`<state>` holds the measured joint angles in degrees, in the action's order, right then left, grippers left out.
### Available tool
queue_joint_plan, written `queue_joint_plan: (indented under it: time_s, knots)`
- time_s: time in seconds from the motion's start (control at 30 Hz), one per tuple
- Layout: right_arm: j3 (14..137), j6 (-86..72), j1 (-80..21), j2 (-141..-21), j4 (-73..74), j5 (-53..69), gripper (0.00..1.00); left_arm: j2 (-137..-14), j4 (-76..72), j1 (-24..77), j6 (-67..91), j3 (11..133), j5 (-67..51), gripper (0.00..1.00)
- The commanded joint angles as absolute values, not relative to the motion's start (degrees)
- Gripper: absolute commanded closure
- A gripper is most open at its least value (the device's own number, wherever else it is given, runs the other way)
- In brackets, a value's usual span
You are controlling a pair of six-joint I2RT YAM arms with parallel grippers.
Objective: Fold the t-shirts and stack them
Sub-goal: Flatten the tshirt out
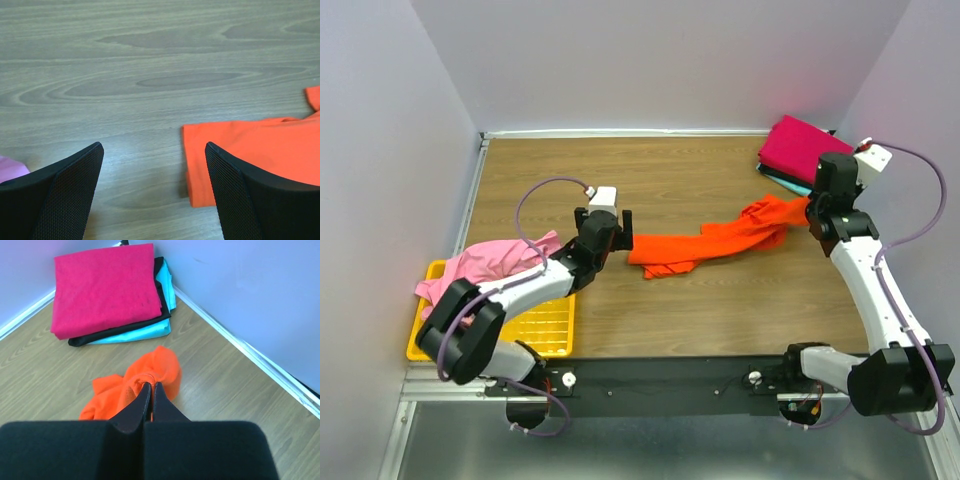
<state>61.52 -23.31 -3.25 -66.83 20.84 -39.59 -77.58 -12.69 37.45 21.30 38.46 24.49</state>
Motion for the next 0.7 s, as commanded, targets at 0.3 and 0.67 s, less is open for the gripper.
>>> queue_joint_plan:
  time_s: [0.3,0.67]
  knots:
    - [58.3,-24.3,-2.7,-65.0,22.0,-36.7,1.0,-97.1,-18.8,37.4,19.9,49.7,22.5,0.18]
    - [57.8,-24.3,-2.7,-63.6,21.7,-35.9,0.99,-104.1,-14.9,37.6,20.7,53.2,20.2,0.25]
